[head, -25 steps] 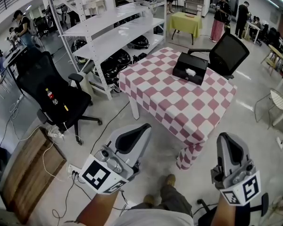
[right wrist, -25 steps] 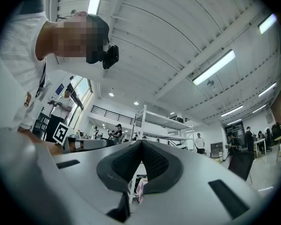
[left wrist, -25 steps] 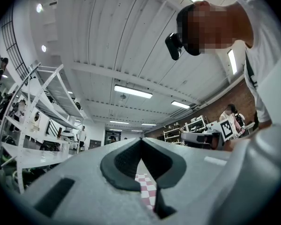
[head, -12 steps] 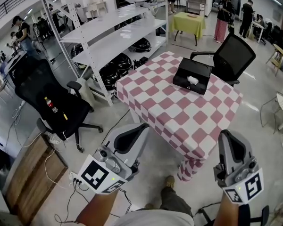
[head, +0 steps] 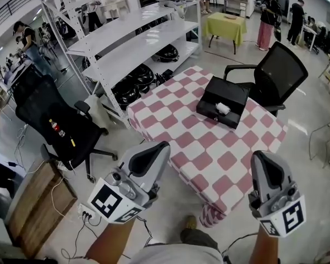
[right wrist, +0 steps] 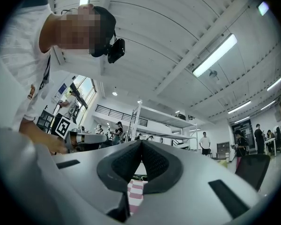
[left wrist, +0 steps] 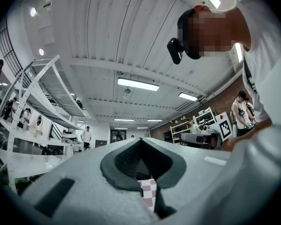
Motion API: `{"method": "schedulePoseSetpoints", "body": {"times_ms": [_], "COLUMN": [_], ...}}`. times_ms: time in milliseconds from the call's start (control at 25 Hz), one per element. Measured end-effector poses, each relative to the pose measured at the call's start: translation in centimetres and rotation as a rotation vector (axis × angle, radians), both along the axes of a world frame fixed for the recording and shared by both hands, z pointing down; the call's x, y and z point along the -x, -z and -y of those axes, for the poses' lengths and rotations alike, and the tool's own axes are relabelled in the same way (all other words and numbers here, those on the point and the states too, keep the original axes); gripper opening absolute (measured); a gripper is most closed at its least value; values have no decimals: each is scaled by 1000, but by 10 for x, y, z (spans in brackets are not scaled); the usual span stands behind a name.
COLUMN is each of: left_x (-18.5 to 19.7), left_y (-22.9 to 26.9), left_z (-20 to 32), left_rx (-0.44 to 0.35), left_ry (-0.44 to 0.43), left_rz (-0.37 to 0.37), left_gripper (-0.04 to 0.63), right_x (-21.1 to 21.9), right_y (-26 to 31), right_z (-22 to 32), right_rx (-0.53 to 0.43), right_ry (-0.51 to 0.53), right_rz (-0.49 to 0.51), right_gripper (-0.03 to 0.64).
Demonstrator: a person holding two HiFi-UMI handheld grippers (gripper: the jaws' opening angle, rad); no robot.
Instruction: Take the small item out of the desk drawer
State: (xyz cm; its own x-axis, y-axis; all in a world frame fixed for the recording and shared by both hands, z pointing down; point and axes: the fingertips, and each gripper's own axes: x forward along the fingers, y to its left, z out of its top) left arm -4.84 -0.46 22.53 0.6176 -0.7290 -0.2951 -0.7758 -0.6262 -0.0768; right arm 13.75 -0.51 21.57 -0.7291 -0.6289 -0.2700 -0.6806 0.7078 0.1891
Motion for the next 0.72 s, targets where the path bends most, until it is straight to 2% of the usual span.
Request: {"method": "schedulePoseSetpoints", "body": {"times_ms": [440,720], "left_x": [-24,-29], "left_y": [10,5], "left_z": [84,144], "left_rx": [-16,-22], "left_ry": [16,-27], "left_rz": [16,28], "left_gripper": [14,14], "right_x": [-23,-14], "right_y": [-3,-8], "right_z": [95,151], "right_rx": [6,23], "right_ry": [-1,-33], "right_rz": [-75,-124], "right_gripper": [11,11]}}
